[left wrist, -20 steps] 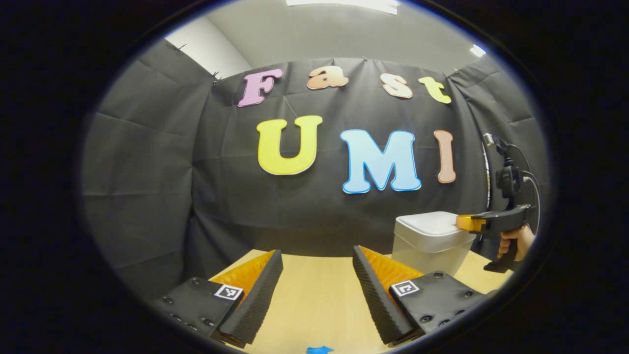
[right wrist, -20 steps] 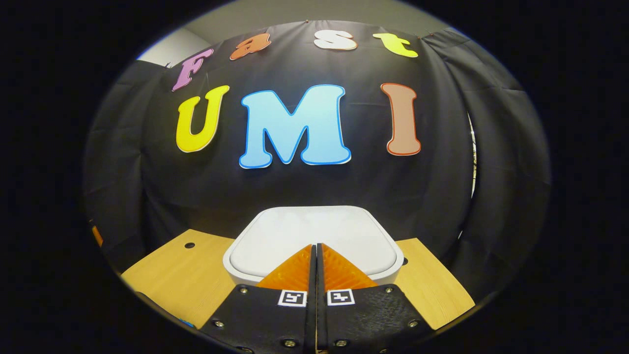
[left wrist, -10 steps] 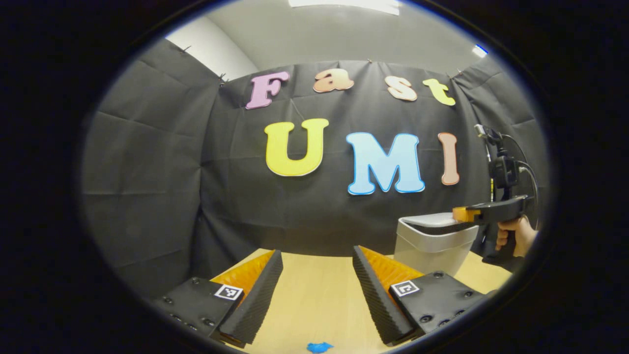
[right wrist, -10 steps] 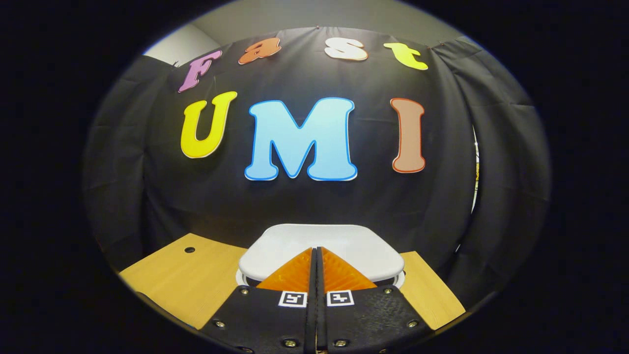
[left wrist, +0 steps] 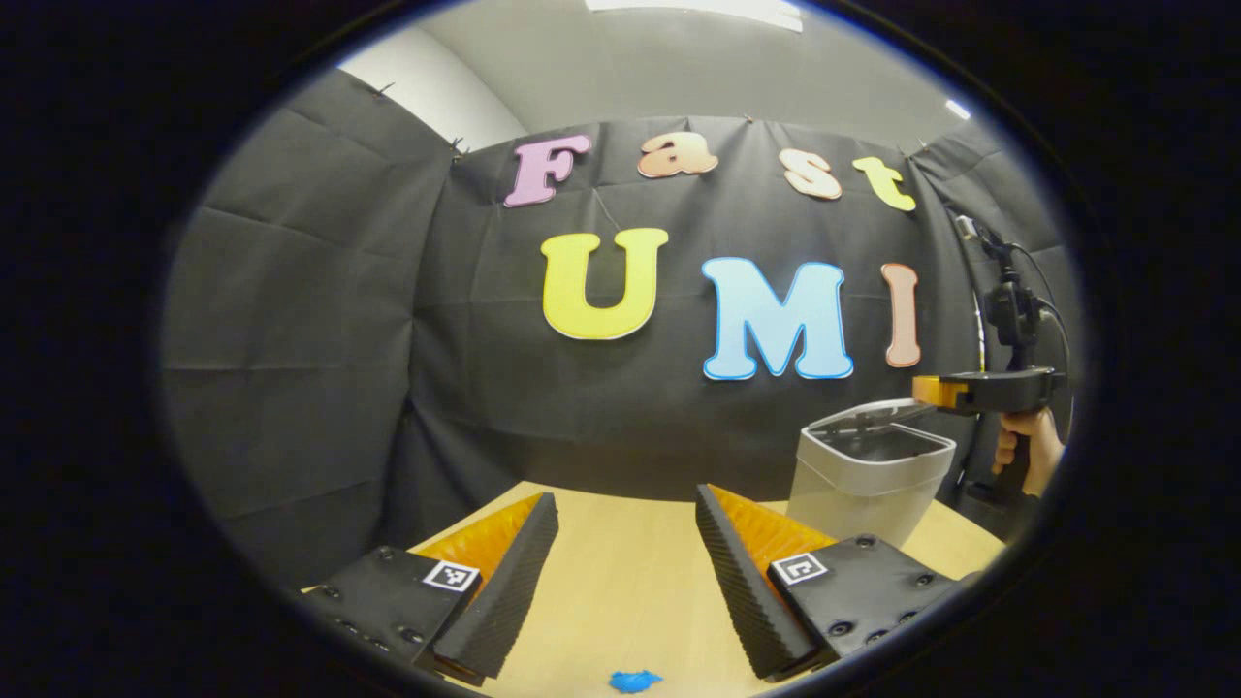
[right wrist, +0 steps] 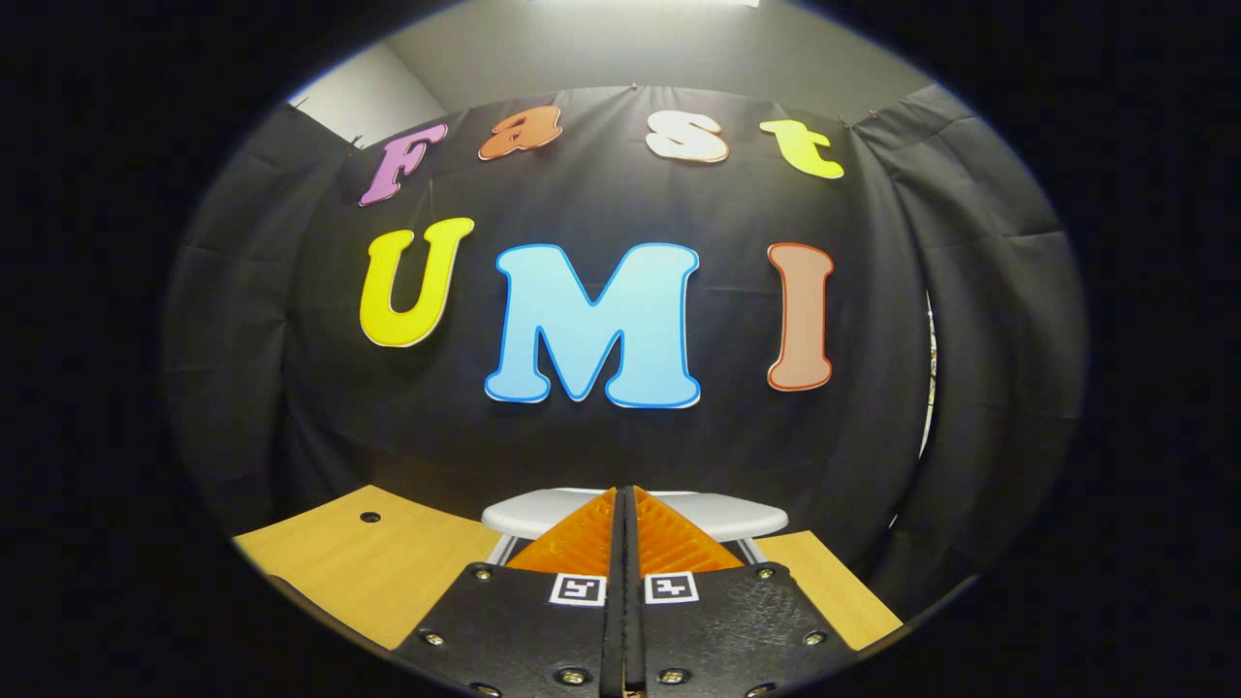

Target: Press the lid of the desktop garbage bin to open it, pick up the crumpled paper on the desktop and throw it into the bin, then pick up the pop can on the desktop and drop it into the bin, and finally close the garbage bin lid.

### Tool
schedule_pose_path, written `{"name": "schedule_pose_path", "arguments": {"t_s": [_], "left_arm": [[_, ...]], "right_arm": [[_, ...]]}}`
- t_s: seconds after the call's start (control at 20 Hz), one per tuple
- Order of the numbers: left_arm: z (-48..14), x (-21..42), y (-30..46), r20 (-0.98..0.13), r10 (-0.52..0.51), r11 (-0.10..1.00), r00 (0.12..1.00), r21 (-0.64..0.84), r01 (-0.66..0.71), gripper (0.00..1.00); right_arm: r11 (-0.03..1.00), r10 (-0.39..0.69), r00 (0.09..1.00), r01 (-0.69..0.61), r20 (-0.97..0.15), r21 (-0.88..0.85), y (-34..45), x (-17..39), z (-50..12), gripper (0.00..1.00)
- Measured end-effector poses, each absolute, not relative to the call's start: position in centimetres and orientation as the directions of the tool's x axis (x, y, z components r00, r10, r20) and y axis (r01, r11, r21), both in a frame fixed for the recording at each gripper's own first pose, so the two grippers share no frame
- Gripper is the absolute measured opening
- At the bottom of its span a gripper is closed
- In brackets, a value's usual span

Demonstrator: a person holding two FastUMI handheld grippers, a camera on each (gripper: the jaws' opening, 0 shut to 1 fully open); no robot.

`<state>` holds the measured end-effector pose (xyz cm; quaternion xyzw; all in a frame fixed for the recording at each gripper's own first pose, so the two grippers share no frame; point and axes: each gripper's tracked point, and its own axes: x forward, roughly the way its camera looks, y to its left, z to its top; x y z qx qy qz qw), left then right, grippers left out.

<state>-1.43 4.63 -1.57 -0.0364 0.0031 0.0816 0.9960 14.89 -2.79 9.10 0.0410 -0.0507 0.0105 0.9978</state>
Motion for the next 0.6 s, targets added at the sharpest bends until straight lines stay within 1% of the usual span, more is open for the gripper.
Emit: {"name": "schedule_pose_path", "arguments": {"t_s": [0.2,0.3,0.35,0.6], "left_arm": [[-1.8,-1.5,4.5,-0.016,0.150,0.985,0.989,-0.082,-0.151,0.94],[-2.2,-1.5,4.3,-0.026,0.141,0.986,0.990,-0.091,-0.143,0.94],[-2.3,-1.6,4.2,-0.030,0.139,0.985,0.990,-0.095,-0.142,0.97],[-3.2,-2.2,4.1,-0.047,0.137,0.988,0.989,-0.064,-0.140,0.97]], "right_arm": [[0.995,0.021,0.991,-0.033,0.136,0.091,-2.7,14.2,10.1,0.00],[0.996,0.023,0.991,-0.034,0.135,0.082,-2.7,14.1,9.9,0.00],[0.996,0.026,0.991,-0.036,0.131,0.079,-2.5,14.0,9.9,0.00],[0.995,0.036,0.991,-0.047,0.130,0.087,-2.1,12.7,9.1,0.00]]}}
